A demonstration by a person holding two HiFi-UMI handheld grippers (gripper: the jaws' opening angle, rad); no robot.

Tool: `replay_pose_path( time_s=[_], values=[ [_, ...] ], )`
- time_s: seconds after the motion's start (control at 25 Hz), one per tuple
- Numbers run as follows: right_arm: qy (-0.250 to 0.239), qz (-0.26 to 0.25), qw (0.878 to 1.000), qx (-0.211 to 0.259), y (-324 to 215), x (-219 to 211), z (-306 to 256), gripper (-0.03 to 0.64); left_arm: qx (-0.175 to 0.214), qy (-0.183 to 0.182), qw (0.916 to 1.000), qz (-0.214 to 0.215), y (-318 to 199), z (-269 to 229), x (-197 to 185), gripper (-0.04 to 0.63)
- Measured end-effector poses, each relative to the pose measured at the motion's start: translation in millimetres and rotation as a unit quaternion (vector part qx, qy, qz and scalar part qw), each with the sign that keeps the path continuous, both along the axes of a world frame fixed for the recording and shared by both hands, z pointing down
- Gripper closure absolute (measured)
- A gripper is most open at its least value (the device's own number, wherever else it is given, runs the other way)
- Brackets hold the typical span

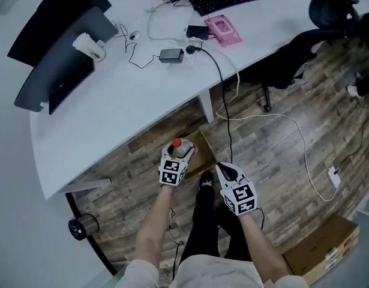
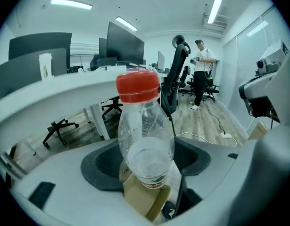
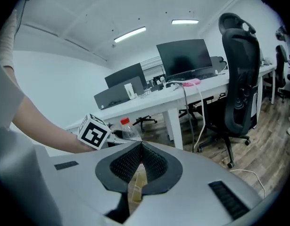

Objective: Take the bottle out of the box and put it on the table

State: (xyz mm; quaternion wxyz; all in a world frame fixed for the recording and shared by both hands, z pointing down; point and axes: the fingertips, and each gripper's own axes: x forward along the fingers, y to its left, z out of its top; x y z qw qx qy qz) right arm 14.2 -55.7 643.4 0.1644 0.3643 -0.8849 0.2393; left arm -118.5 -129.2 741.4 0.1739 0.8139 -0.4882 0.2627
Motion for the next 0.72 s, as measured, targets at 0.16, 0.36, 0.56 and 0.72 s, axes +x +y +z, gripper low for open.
replay_pose_path(
  time_s=[0.16,0.36,0.56,0.72],
  values=[
    [0.003,0.012,1.000,0.008,4.6,4.8,-56.0,0.577,0.011,0.003,0.9999,0.008,10.4,-67.1,1.7,0.270],
    [0.000,0.022,1.000,0.019,9.4,-9.3,-113.4,0.577,0.030,0.002,0.9993,0.021,19.9,-134.6,-7.8,0.270],
    [-0.009,0.033,0.999,0.031,10.3,-32.5,-155.7,0.577,0.053,0.006,0.9983,0.022,12.5,-193.6,-27.7,0.270],
    [-0.020,0.041,0.998,0.030,7.7,-52.0,-175.1,0.577,0.072,0.001,0.9968,0.033,-8.8,-233.4,-47.2,0.270]
  ],
)
